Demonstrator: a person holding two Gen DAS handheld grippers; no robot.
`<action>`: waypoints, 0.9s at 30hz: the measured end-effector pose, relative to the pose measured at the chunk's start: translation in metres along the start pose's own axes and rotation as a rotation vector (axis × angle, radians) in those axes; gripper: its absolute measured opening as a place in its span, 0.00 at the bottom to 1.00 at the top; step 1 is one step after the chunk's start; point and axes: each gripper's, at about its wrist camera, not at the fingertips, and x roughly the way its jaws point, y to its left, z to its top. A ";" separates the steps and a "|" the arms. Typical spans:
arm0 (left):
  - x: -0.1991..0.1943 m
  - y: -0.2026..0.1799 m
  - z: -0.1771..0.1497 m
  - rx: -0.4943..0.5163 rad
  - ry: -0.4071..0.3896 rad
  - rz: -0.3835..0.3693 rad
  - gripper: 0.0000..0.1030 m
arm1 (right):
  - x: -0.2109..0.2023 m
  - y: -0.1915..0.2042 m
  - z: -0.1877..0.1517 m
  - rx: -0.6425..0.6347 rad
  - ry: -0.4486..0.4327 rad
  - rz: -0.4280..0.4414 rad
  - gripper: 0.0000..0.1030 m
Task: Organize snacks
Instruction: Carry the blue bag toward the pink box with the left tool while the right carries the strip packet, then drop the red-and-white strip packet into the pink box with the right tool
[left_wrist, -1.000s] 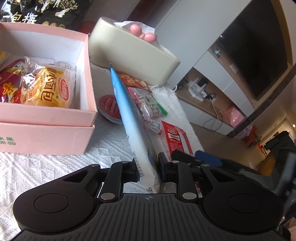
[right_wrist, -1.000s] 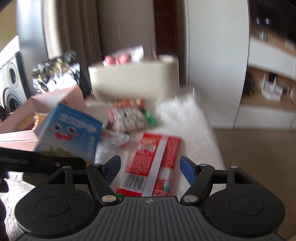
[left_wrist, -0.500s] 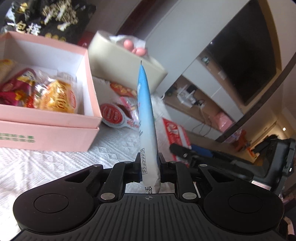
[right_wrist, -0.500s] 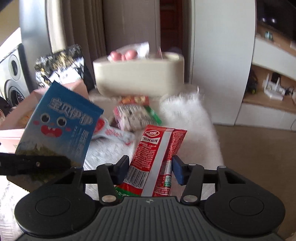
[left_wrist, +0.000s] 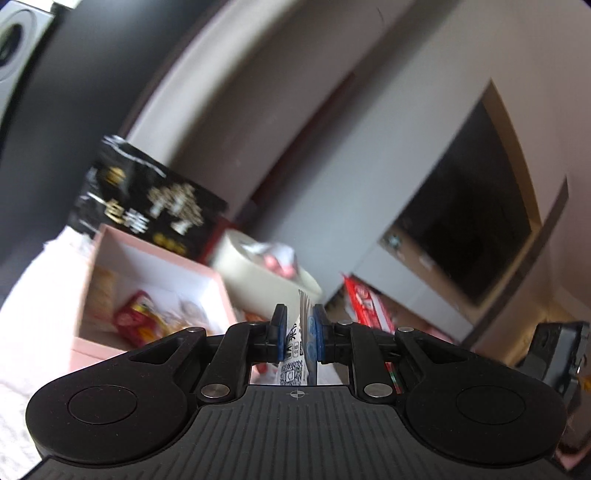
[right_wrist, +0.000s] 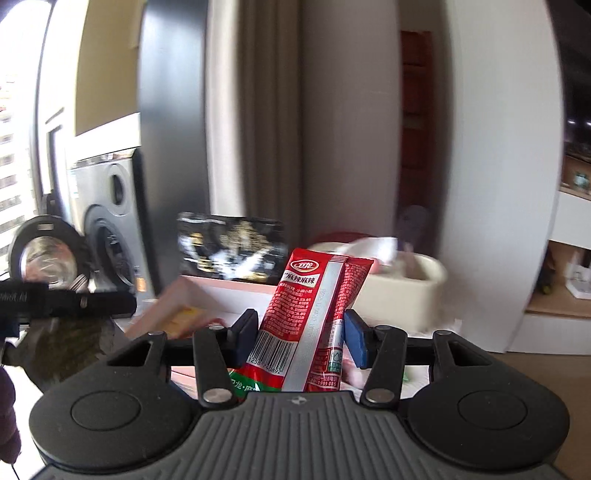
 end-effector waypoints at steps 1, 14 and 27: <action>-0.004 0.003 0.001 -0.008 -0.002 0.002 0.18 | 0.003 0.006 0.003 0.002 0.007 0.018 0.49; 0.001 0.018 0.072 0.060 -0.191 0.055 0.18 | 0.051 0.050 0.028 -0.058 0.039 0.097 0.49; 0.091 0.126 0.057 -0.217 -0.130 0.095 0.21 | 0.167 0.065 0.007 -0.010 0.147 0.170 0.55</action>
